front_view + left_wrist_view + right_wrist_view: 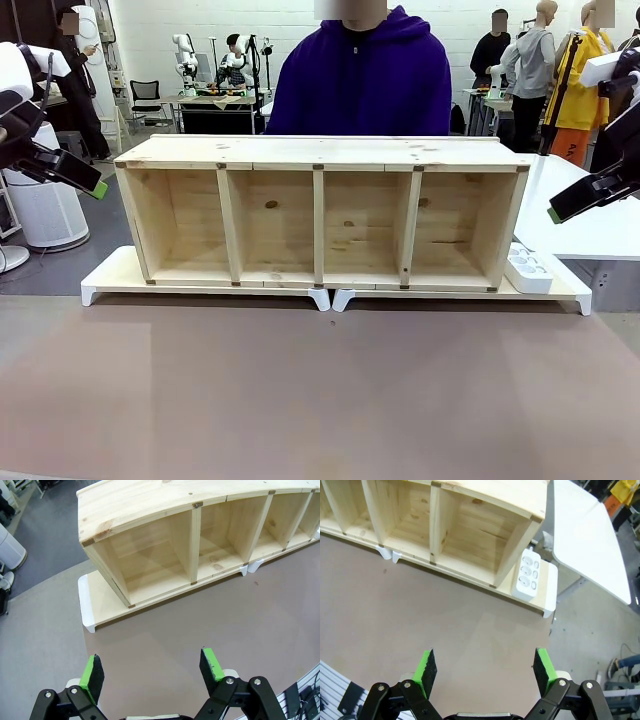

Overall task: Perform cable management.
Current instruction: When the cord part of the Power Cable appears at the lower middle area of the table and stops, grasp the cord part of the Power Cable.

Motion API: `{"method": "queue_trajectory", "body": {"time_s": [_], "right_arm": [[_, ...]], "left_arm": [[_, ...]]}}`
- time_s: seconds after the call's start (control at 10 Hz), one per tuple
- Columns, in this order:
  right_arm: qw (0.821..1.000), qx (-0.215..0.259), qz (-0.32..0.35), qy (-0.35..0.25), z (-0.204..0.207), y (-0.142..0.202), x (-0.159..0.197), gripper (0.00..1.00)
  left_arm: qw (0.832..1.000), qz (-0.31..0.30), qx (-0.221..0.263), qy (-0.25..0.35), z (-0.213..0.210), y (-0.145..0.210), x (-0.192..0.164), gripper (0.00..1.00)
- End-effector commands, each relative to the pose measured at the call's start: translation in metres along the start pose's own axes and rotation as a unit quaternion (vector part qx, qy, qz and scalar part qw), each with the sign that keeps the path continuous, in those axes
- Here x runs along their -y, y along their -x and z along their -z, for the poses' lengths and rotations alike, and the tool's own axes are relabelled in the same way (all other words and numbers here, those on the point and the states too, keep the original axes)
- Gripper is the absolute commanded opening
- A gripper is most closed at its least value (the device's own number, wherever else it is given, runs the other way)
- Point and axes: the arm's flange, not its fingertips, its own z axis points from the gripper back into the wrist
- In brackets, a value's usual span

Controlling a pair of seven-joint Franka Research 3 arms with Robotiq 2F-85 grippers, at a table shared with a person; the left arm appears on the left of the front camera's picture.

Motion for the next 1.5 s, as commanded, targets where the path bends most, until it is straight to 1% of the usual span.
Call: {"method": "queue_trajectory", "body": {"time_s": [0.0,1.4], "right_arm": [[1.0,-0.001,0.002,0.002,0.0004,0.0003,0.0015,1.0],[1.0,-0.001,0.002,0.002,0.0004,0.0003,0.0015,1.0]], "left_arm": [[1.0,-0.008,0.003,-0.001,-0.0001,-0.0007,-0.0005,1.0],[1.0,-0.008,0.003,-0.001,-0.0001,-0.0007,-0.0005,1.0]]}}
